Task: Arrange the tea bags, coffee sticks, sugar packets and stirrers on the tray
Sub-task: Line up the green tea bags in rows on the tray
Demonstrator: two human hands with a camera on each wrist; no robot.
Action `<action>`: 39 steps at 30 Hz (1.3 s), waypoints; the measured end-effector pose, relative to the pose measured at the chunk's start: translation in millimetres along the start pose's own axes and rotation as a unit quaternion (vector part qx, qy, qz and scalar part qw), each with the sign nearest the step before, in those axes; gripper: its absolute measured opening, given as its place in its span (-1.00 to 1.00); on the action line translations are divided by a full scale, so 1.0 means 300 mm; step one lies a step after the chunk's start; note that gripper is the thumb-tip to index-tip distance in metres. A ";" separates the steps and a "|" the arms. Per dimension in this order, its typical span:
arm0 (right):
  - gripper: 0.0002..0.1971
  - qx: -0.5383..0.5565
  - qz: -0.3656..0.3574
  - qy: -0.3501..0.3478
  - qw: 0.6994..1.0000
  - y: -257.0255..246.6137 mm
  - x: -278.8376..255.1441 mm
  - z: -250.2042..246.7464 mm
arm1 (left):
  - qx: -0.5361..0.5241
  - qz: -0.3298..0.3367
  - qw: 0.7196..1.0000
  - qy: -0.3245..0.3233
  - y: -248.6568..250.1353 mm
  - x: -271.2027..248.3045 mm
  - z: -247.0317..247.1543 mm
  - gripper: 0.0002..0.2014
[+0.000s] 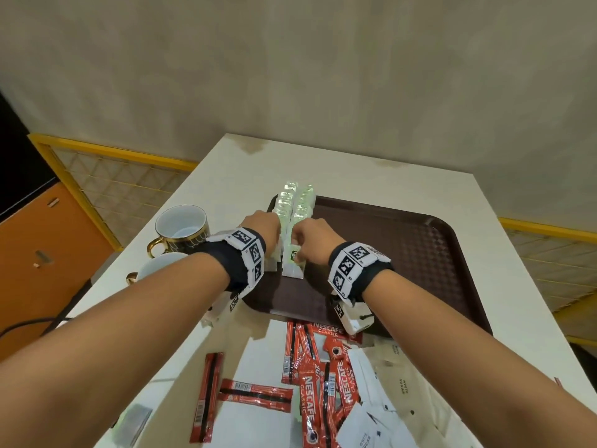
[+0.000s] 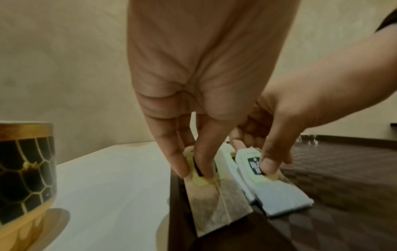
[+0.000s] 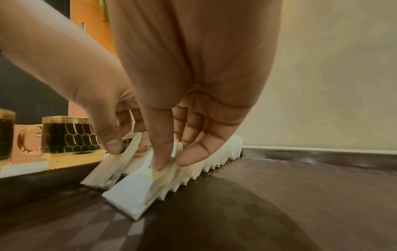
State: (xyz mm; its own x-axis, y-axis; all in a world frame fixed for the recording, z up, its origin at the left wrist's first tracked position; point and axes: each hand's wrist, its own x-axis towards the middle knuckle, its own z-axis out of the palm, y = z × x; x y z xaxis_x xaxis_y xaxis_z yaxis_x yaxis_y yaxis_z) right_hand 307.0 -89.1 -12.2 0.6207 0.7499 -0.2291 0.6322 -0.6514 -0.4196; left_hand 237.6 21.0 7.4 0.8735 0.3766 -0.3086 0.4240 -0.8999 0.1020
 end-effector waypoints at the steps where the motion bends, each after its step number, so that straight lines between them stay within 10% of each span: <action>1: -0.77 0.002 0.002 0.007 1.000 0.003 0.005 0.005 | 0.003 0.003 1.000 0.003 -0.001 0.005 0.003 -0.73; 19: -0.74 0.026 0.012 0.011 1.000 0.017 0.012 0.018 | -0.008 0.051 0.998 0.023 -0.059 0.008 0.046 -0.51; 29: -0.91 0.077 0.157 0.011 0.985 0.021 -0.023 0.030 | -0.041 0.012 0.999 0.020 -0.034 -0.031 0.071 -0.27; 39: -0.93 0.104 0.141 0.005 0.985 -0.027 -0.067 0.017 | -0.077 0.019 0.996 0.043 -0.048 -0.083 0.042 -0.38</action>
State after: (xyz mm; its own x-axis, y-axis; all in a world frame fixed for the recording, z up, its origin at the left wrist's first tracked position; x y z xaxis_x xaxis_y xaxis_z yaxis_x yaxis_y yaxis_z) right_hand 287.1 -98.4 -8.6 0.7634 0.5406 -0.3535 0.3260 -0.7949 -0.5117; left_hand 206.6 21.7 1.8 0.9040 0.3660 -0.2209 0.4160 -0.8721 0.2575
